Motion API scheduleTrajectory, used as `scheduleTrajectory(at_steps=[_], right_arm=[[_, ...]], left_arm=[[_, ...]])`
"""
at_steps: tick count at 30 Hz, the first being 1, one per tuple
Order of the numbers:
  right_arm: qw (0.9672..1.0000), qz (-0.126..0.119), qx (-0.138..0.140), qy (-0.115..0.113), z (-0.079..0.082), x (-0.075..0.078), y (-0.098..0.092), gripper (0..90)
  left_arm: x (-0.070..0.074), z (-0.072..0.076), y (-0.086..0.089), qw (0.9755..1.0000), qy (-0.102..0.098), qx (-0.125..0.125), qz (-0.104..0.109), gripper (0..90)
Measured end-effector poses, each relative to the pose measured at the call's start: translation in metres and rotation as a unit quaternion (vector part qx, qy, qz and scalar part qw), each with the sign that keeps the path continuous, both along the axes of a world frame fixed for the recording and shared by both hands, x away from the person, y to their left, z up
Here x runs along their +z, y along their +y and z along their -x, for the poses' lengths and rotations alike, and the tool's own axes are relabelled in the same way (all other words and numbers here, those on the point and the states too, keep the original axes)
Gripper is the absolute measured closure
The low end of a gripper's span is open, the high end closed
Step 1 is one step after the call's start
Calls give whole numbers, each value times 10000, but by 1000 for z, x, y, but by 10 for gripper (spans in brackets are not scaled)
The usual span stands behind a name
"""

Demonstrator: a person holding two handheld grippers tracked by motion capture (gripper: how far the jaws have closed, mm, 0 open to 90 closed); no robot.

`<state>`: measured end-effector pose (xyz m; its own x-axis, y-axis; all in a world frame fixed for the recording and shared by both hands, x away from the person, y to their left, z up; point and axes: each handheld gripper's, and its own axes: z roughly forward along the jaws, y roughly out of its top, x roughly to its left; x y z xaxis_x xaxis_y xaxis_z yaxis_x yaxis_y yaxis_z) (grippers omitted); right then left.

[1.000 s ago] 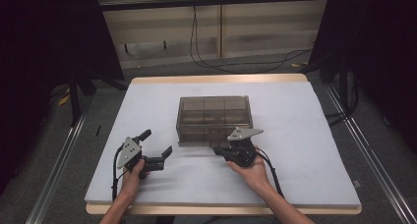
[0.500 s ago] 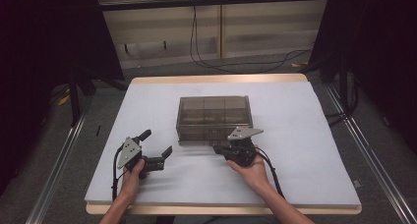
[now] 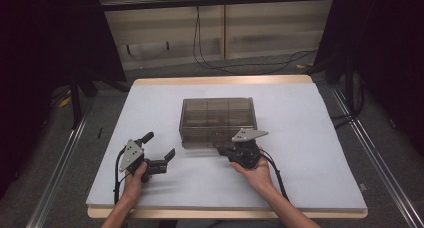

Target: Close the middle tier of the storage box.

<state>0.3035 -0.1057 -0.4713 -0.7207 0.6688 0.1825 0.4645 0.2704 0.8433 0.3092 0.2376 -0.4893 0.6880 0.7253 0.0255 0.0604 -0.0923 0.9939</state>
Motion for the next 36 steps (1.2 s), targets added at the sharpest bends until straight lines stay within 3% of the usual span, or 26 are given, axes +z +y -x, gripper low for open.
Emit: scheduleTrajectory(at_steps=[18,26,36], right_arm=[[9998,-116,-132,-15,-7,-1,-1,900],[9993,-6,-301,-224,-8,-1,-3,900],[9989,-46,-359,-304,-10,-2,-5,900]], left_arm=[[0,0,0,10000,9,-4,-2,9],[0,0,0,10000,-7,-7,9,9],[0,0,0,10000,-11,-8,3,9]])
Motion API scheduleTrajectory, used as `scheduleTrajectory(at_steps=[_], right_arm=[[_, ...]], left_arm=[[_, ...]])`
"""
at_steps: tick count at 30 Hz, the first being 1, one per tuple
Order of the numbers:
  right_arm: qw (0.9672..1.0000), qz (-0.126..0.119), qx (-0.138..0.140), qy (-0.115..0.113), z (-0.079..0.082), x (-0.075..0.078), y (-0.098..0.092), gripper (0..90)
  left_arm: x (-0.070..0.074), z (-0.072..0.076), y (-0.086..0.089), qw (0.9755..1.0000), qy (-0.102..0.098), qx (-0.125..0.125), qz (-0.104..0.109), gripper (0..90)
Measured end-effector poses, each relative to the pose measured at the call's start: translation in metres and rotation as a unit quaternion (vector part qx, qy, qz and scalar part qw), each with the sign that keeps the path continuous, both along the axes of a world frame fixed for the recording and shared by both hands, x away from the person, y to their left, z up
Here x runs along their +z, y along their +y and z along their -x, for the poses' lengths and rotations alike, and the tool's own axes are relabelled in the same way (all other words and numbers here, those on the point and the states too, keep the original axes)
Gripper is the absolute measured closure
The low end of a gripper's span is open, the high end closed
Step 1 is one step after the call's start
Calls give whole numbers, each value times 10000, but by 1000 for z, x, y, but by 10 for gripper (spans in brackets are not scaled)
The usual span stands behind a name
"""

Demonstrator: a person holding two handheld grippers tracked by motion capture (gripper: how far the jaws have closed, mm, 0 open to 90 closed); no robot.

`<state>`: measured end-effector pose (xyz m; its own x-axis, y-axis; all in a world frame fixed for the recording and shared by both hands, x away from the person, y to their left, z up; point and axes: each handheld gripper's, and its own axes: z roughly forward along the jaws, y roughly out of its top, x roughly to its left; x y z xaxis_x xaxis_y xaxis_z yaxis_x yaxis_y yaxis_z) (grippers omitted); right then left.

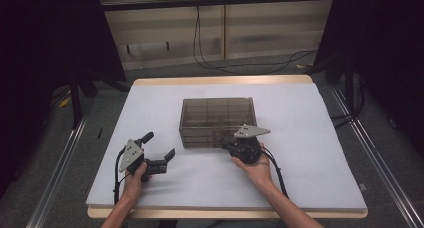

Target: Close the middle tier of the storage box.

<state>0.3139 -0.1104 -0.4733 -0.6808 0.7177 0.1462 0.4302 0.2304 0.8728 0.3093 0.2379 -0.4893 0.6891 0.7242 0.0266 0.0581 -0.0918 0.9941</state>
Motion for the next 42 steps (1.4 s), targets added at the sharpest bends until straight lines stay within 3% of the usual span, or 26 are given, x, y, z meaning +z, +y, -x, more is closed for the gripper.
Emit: scheduleTrajectory(at_steps=[10,14,18,23,26,29,34,42], right_arm=[[10000,3,6,89,-1,0,0,892],[9998,-77,100,173,3,2,-4,765],[9991,-310,122,274,9,4,-10,536],[9991,-249,42,329,15,9,-18,335],[9994,-240,-18,244,22,13,-24,297],[9991,-277,-83,299,25,18,-32,223],[9987,-328,-200,345,32,22,-47,183],[9973,-337,-535,371,48,27,-83,113]], left_arm=[[0,0,0,10000,-2,-3,11,9],[0,0,0,10000,9,29,26,9],[0,0,0,10000,3,8,7,9],[0,0,0,10000,-6,7,-15,9],[0,0,0,10000,-2,7,-14,9],[0,0,0,10000,-6,8,-17,9],[0,0,0,10000,12,9,12,9],[0,0,0,10000,9,28,-1,9]])
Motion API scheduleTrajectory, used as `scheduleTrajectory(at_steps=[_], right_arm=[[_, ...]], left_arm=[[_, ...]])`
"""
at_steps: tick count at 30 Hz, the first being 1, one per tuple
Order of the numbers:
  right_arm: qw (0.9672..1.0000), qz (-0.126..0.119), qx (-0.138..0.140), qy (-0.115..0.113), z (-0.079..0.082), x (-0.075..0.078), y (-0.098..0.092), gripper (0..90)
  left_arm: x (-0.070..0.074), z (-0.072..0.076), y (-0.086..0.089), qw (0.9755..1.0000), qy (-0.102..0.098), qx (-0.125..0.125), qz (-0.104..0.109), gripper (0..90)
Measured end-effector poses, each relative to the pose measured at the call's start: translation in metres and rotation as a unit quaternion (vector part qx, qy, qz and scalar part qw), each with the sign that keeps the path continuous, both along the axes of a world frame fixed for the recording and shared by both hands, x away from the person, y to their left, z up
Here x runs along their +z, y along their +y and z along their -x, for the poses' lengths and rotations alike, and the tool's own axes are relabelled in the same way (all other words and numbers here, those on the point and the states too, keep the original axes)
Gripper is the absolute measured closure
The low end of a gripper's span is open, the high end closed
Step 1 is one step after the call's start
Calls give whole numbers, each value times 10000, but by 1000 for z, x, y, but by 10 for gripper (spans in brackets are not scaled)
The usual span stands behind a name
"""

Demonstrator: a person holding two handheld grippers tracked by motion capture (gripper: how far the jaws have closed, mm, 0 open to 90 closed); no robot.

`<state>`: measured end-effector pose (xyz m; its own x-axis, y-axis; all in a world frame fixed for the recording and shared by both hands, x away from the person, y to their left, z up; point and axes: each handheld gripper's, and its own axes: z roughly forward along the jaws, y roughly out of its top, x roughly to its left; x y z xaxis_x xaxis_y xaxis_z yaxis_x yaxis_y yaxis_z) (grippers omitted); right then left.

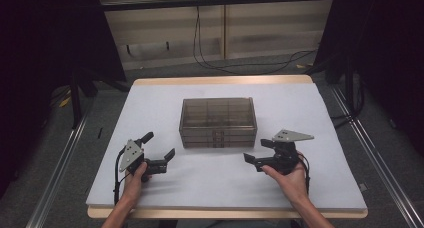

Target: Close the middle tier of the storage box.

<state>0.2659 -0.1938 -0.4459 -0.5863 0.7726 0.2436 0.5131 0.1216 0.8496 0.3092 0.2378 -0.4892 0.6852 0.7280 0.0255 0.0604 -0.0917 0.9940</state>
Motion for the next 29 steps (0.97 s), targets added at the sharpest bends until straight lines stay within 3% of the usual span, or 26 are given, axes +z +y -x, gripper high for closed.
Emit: scheduleTrajectory(at_steps=[2,4,8,12,14,19,23,25,29], right_arm=[[10000,-27,-55,32,3,0,-10,82],[9995,-238,-115,164,6,-2,-22,46],[9992,-201,-295,181,14,-3,-42,52],[9976,55,-691,-34,24,-4,-59,70],[9968,120,-787,38,27,-7,-68,111],[9955,309,-885,106,39,-13,-86,106],[9916,362,-1242,29,50,-18,-106,91],[9882,331,-1493,125,52,-24,-116,69],[9852,241,-1693,79,51,-25,-123,52]], left_arm=[[0,0,0,10000,1,-1,-5,9],[0,0,0,10000,12,12,22,9],[0,0,0,10000,12,3,11,8],[0,1,0,10000,4,61,41,6],[0,1,-1,10000,-12,64,24,5],[0,1,-1,10000,-18,81,13,3],[0,1,1,10000,-3,97,11,1],[0,0,1,10000,2,99,-6,1],[0,1,-1,9999,-11,107,-28,1]])
